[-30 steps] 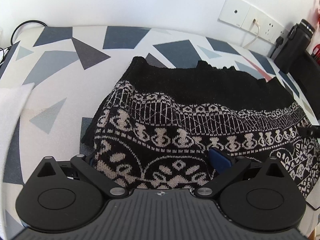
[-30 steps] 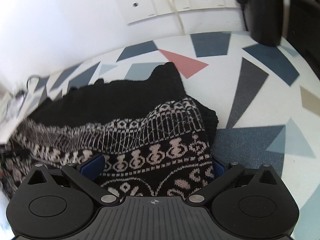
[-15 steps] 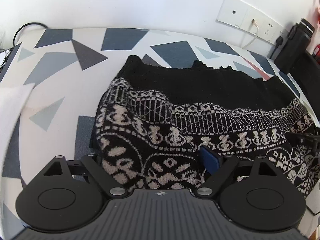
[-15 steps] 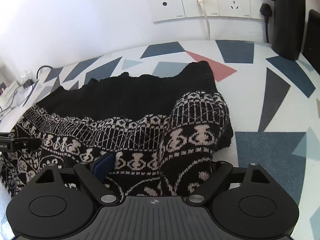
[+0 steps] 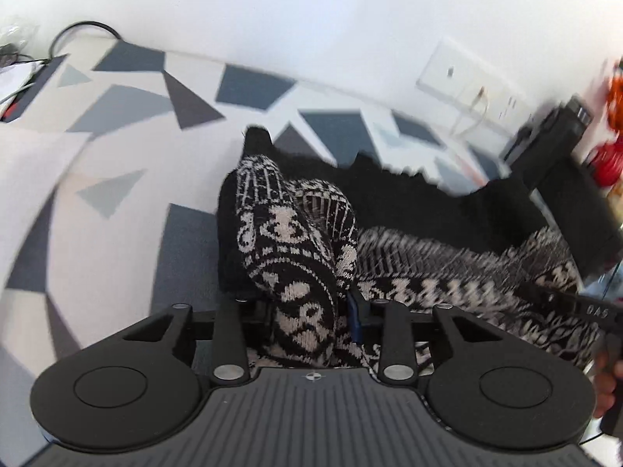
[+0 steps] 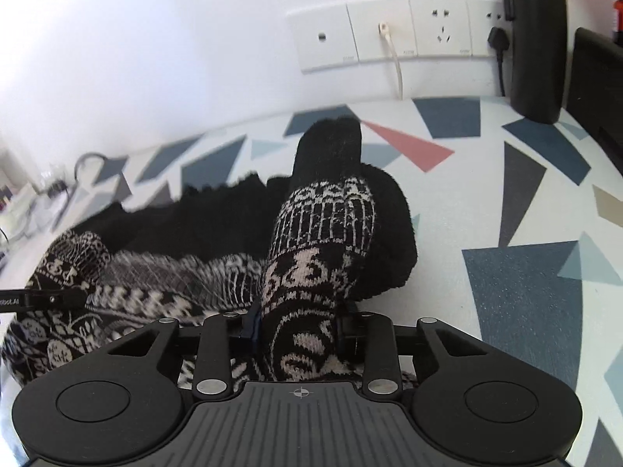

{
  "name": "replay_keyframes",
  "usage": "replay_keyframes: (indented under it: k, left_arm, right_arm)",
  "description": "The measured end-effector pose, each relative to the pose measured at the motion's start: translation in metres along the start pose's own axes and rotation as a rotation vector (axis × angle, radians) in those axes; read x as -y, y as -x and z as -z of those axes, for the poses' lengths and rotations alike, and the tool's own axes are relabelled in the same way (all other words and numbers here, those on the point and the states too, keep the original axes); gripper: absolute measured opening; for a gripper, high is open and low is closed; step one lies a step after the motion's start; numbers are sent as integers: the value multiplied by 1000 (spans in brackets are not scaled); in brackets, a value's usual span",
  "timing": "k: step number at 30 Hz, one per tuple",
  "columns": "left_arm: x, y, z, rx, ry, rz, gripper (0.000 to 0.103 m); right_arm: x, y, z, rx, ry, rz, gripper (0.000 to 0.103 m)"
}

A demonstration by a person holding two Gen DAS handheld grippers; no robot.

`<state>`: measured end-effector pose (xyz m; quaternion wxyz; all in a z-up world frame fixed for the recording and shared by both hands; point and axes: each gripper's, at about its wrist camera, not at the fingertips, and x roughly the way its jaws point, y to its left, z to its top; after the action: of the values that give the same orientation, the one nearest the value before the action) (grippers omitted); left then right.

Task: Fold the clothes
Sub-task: 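Close both grippers on the folded bundle and lift it off the table, then carry the held folded bundle with both grippers toward the tan chair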

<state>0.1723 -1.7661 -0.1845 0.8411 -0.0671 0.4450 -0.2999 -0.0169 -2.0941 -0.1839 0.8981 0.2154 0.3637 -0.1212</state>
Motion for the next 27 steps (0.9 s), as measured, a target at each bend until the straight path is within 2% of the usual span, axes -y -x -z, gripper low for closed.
replay_keyframes:
  k: [5, 13, 16, 21, 24, 27]
  left_arm:
    - [0, 38, -3, 78, -4, 13, 33]
    - [-8, 96, 2, 183, 90, -70, 33]
    - [-8, 126, 12, 239, 133, -124, 33]
    - [-3, 186, 45, 341, 230, -248, 33]
    - [3, 221, 68, 371, 275, -338, 33]
    - [6, 246, 89, 396, 312, -403, 33]
  right_arm:
    - [-24, 28, -11, 62, 12, -71, 27]
    - [-77, 49, -33, 122, 133, -193, 27]
    - [-93, 49, -40, 118, 167, -252, 27]
    - [-119, 54, -50, 96, 256, -414, 27]
    - [-141, 62, -50, 81, 311, -524, 27]
    - [-165, 64, -45, 55, 367, -599, 27]
